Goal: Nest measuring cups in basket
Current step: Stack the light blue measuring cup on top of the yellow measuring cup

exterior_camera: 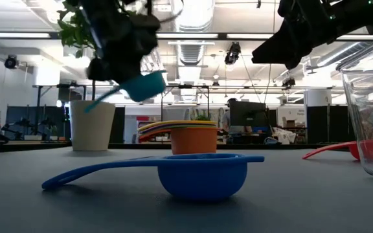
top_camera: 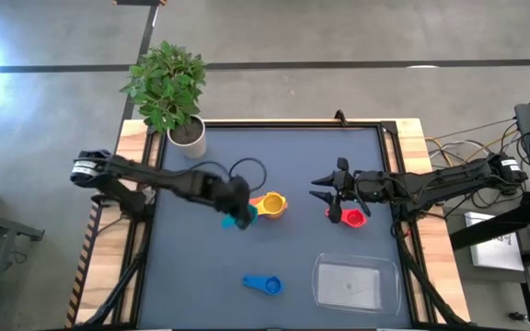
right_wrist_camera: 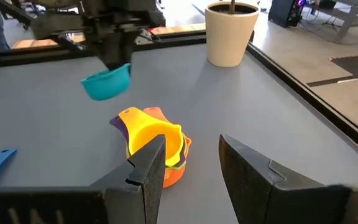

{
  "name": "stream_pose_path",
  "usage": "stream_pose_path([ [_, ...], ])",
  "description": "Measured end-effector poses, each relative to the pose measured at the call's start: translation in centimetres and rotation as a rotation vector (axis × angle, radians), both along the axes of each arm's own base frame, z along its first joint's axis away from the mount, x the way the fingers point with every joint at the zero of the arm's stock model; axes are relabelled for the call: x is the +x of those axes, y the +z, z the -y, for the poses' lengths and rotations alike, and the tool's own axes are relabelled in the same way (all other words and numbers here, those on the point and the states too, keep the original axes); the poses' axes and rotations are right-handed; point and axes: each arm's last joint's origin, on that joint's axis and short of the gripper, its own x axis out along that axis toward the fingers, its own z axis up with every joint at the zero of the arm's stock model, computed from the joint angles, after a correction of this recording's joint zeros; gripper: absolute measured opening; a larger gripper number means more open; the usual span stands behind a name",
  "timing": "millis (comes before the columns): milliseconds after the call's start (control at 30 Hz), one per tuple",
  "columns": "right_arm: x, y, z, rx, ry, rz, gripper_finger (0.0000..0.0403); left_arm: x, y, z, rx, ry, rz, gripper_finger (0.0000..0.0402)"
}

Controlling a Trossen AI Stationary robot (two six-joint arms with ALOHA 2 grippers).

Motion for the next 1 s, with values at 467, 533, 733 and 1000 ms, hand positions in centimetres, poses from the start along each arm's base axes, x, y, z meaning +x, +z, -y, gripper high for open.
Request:
stream_pose_path([
  [467, 0.0, -0.1, 0.0, -0.01, 0.003, -0.013, 0.0139, 7.6, -0.2, -4.0, -0.012, -0.166, -0.176, 0.0],
  [533, 0.0, -0.1, 0.0, -0.01, 0.003, -0.013, 0.0139, 8.4, 0.0, -4.4, 0.0, -0.182, -0.189, 0.0],
  [733, 0.0, -0.1, 0.0, -0.012, 0.003, -0.015, 0.0139, 9.8, 0.6, -5.7, 0.015, -0.182, -0.169, 0.0],
  [1000, 0.0, -0.2, 0.0, -0.018, 0.005, -0.017, 0.0139, 10.0, -0.9, -6.8, 0.019, -0.074, -0.205, 0.0],
])
